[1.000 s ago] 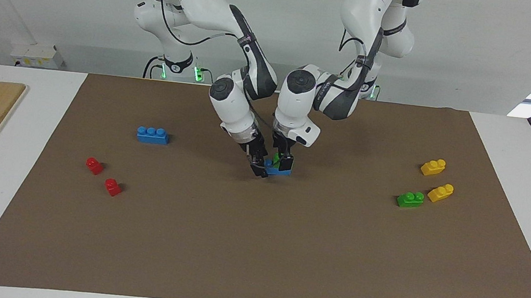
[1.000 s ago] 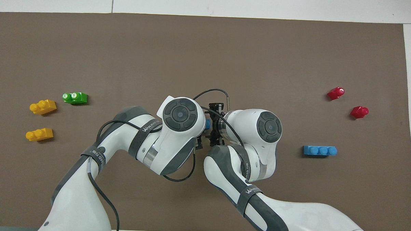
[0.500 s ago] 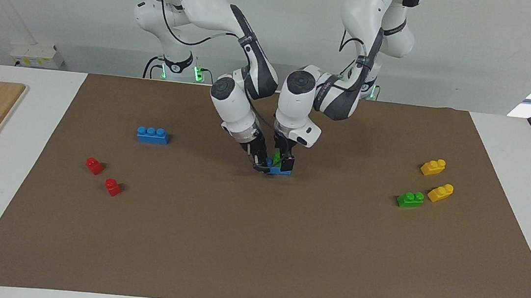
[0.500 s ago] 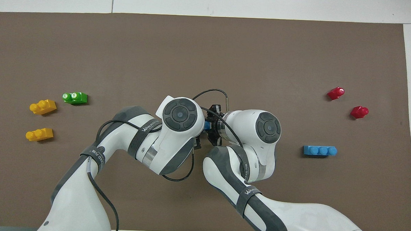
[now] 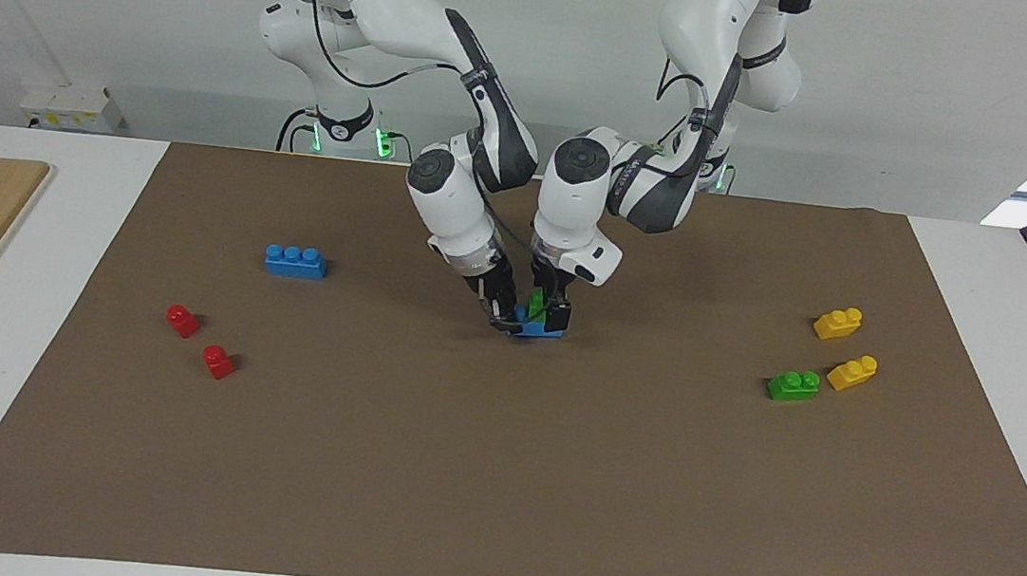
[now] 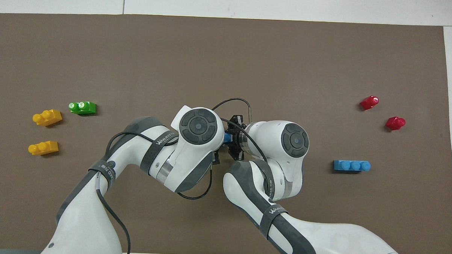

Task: Remove green block with left arm and hold with right

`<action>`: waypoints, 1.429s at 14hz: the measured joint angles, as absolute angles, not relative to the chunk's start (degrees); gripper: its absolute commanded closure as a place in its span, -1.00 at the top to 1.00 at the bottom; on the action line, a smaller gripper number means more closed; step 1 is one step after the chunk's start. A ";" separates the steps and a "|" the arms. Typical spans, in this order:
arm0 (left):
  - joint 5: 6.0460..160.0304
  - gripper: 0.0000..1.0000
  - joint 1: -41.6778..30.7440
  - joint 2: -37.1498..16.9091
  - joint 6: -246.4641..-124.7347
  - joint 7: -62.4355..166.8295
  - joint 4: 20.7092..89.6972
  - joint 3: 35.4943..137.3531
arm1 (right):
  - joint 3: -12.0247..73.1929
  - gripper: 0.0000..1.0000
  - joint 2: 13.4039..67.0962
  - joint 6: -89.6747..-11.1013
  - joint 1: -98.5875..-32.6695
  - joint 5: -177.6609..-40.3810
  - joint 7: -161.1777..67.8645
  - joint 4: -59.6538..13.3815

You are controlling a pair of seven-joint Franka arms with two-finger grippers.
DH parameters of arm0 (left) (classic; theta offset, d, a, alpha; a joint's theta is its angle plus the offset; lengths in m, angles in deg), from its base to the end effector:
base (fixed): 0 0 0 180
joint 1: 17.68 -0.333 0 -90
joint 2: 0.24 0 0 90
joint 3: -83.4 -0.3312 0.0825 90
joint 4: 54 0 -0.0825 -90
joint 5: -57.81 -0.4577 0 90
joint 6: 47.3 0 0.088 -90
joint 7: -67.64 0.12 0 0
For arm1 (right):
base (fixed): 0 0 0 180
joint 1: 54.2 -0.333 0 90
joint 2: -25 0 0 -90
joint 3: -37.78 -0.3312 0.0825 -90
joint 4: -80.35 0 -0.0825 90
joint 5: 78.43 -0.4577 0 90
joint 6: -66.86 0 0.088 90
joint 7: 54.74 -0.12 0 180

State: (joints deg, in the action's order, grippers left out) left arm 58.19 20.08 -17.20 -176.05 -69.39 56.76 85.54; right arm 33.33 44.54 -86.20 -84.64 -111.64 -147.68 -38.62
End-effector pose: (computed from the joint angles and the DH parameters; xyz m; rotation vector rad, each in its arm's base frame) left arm 0.5205 -0.4347 0.2927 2.0598 2.3473 -0.0244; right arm 0.5540 0.3698 0.2330 -2.0098 1.8892 0.2902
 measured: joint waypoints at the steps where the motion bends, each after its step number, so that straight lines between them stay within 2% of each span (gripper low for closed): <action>1: 58.15 0.80 20.13 -17.17 -175.84 -68.41 56.76 85.61 | 33.33 -1.00 44.54 -86.20 -84.64 -111.64 -147.68 -38.62; 2: 58.14 0.75 20.20 -17.13 -175.74 -67.76 56.76 85.66 | 33.33 -1.00 44.54 -86.25 -84.64 -111.64 -147.68 -38.62; 5: 58.09 0.40 20.24 -16.97 -175.71 -67.07 56.76 85.74 | 33.34 -1.00 44.54 -86.52 -84.64 -111.64 -147.68 -38.62; 8: 58.08 0.21 20.24 -16.56 -175.71 -66.55 56.75 85.68 | 33.35 -1.00 44.55 -86.53 -84.64 -111.64 -147.68 -38.62; 11: 58.06 -0.54 20.22 -15.61 -175.61 -66.30 56.73 85.44 | 33.35 -1.00 44.57 -86.54 -84.64 -111.64 -147.68 -38.62; 15: 57.75 -1.00 20.19 -14.57 -175.41 -65.60 56.58 85.23 | 33.21 -1.00 44.58 -86.55 -84.69 -111.64 -147.47 -38.62; 20: 57.75 -1.00 20.10 -13.99 -174.22 -63.48 56.48 85.17 | 33.12 -1.00 44.59 -86.54 -84.78 -111.64 -147.47 -38.62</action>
State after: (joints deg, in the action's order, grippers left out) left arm 57.75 20.10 -13.99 -174.22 -63.48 56.48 85.17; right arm 33.12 44.59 -86.54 -84.78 -111.64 -147.47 -38.62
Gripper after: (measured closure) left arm 0.648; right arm 0.652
